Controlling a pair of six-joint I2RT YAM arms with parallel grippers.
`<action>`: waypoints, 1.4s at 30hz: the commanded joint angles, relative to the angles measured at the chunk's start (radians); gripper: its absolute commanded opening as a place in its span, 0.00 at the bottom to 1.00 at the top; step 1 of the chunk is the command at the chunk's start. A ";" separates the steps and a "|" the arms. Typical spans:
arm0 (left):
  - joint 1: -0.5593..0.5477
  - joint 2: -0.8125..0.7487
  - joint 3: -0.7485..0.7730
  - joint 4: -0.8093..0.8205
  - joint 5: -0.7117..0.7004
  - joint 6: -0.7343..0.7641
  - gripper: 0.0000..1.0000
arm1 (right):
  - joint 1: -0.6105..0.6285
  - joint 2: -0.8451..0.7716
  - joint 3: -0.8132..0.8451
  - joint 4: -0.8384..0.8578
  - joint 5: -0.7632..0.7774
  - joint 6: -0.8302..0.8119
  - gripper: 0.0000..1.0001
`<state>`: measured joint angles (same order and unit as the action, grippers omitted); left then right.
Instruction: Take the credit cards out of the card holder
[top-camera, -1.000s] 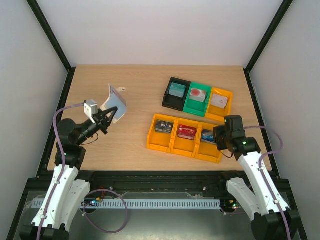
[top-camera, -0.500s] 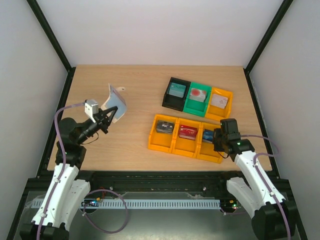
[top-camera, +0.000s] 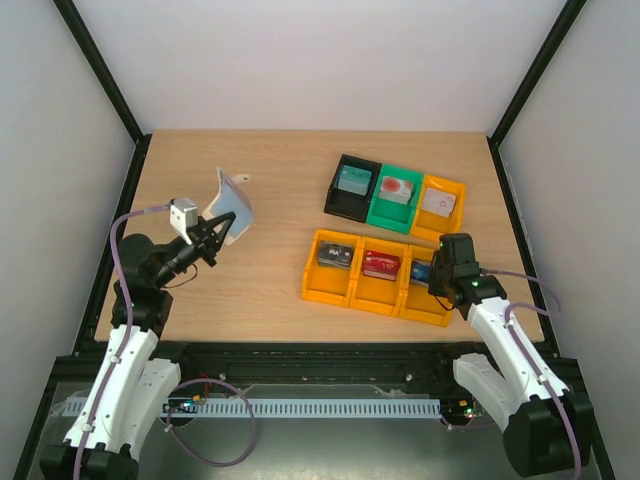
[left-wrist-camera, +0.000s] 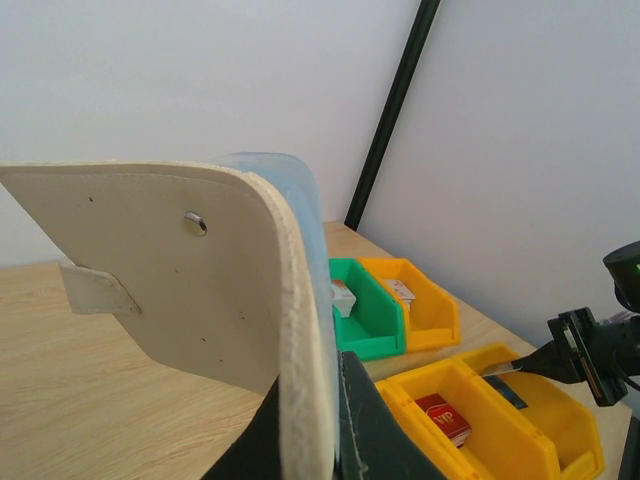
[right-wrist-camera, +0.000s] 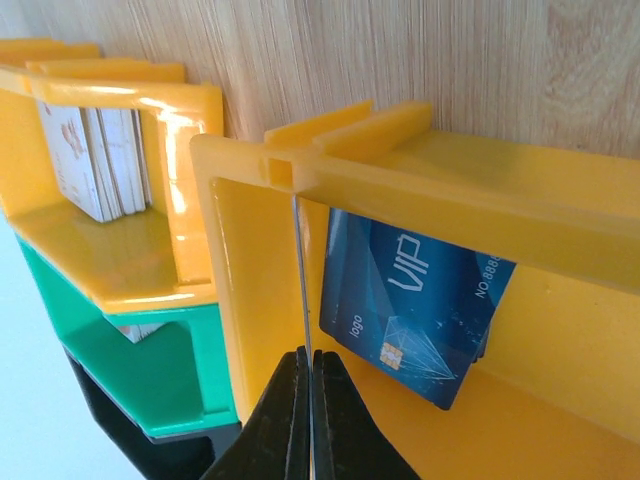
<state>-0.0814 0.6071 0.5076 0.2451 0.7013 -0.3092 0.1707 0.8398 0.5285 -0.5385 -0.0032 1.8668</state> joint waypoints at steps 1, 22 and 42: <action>0.008 -0.009 -0.001 0.051 0.007 0.018 0.02 | 0.003 0.014 0.016 -0.002 0.139 0.068 0.02; 0.014 -0.029 0.000 0.025 0.010 0.059 0.02 | 0.093 0.161 0.030 0.042 0.323 0.139 0.02; 0.023 -0.003 0.016 0.033 0.026 0.078 0.02 | 0.093 0.059 0.177 -0.115 0.291 -0.008 0.52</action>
<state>-0.0662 0.6033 0.5072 0.2401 0.7071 -0.2497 0.2626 0.9104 0.6147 -0.5884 0.2203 1.9495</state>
